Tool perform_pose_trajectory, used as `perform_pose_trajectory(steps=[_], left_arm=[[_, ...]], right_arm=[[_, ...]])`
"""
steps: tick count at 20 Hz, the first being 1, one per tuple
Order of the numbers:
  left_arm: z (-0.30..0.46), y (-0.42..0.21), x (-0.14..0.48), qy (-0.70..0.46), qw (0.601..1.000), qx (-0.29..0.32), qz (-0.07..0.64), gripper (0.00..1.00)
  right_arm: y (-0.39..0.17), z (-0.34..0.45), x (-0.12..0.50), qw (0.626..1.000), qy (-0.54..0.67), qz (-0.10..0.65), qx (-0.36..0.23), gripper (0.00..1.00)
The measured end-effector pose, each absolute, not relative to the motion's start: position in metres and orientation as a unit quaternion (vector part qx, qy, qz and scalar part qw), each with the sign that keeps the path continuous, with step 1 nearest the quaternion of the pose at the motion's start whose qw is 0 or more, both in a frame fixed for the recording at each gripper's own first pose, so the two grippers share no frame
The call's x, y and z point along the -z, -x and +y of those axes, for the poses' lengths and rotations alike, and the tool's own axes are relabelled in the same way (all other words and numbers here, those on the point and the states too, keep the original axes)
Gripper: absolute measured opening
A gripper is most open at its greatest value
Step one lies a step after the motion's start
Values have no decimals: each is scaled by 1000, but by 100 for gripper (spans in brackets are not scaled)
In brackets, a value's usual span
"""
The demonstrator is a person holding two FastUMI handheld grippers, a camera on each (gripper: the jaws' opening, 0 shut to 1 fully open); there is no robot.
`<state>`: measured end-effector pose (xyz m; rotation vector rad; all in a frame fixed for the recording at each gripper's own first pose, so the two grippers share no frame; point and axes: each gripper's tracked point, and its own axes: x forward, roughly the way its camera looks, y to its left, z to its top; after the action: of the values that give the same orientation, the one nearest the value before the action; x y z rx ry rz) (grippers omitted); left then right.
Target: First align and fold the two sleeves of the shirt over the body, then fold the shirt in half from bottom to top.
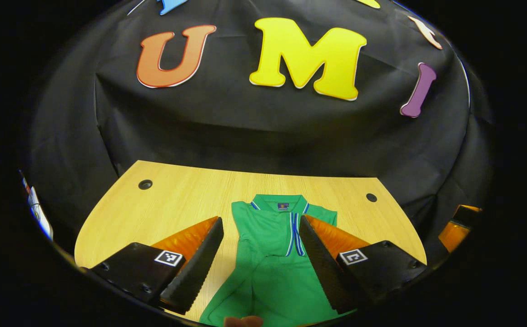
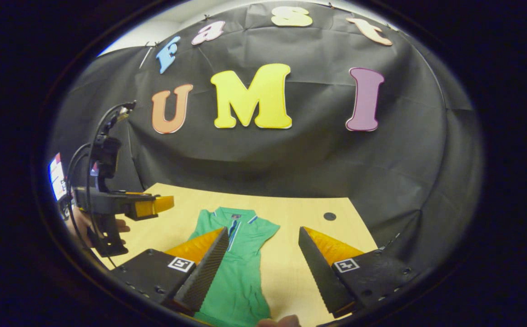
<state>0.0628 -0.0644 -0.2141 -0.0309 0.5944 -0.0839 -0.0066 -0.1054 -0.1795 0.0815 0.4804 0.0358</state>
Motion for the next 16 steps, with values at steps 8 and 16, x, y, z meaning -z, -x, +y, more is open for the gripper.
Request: perform_pose_trajectory(steps=[8, 16], left_arm=[[-29, 83, 205, 27, 958, 42, 282, 100], [-4, 191, 240, 23, 955, 36, 295, 100]], right_arm=[[125, -89, 192, 970, -13, 240, -27, 96], [210, -97, 251, 958, -8, 285, -28, 96]])
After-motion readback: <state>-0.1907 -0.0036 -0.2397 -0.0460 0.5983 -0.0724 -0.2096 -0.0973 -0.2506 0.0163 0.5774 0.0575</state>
